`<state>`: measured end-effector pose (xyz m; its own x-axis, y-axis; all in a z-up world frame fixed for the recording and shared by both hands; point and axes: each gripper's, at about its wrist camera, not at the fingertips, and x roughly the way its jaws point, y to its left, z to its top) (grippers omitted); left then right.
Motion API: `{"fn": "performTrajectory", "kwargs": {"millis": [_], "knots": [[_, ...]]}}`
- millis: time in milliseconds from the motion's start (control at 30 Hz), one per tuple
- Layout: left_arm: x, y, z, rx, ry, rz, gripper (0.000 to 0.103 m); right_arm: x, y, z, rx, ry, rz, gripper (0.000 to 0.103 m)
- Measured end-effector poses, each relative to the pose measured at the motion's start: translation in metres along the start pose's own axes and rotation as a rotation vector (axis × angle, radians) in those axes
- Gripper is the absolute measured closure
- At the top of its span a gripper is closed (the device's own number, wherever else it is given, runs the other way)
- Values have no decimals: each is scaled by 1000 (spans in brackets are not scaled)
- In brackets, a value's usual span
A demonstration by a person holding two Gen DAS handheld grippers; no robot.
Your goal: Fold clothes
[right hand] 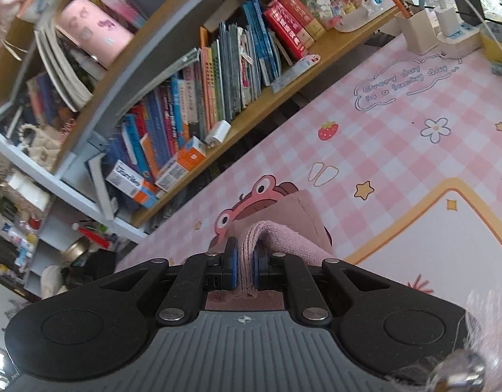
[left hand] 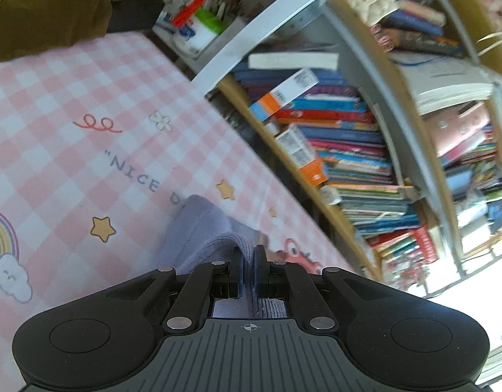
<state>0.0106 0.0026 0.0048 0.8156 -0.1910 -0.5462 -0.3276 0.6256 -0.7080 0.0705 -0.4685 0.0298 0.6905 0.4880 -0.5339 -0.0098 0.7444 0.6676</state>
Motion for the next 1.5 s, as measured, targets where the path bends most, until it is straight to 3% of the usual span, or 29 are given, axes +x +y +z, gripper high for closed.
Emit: {"fn": "performTrajectory", "kwargs": {"millis": [300,467,600,733,833,900,1000,1200,1267,1333,1467,1500], "knots": [[41,17,8,-4,71,61,98,44,-1,5,20,34,-80,94],[51,21,11,-6,105,54,95,59,-4,7,19,50,-128,94],[55,20,17,4,131,25,86,68,-3,8,1,62,-161,84],[53,12,22,52,137,8,83,64,3,11,-30,23,-183,54],[49,7,25,89,120,15,76,61,3,13,-46,11,-189,53],[45,5,29,103,92,22,64,59,3,15,-57,4,-193,53],[39,4,38,113,49,32,63,56,3,17,-73,-7,-199,53],[37,17,39,134,54,96,63,53,2,13,-155,-5,-229,53],[37,16,33,179,61,125,63,54,3,9,-200,4,-246,53],[36,5,25,307,50,197,63,54,3,5,-244,13,-262,53],[34,-30,0,657,14,221,62,55,3,-3,-333,31,-295,54],[37,-34,-3,687,23,199,62,55,3,-5,-356,36,-303,54]]}}
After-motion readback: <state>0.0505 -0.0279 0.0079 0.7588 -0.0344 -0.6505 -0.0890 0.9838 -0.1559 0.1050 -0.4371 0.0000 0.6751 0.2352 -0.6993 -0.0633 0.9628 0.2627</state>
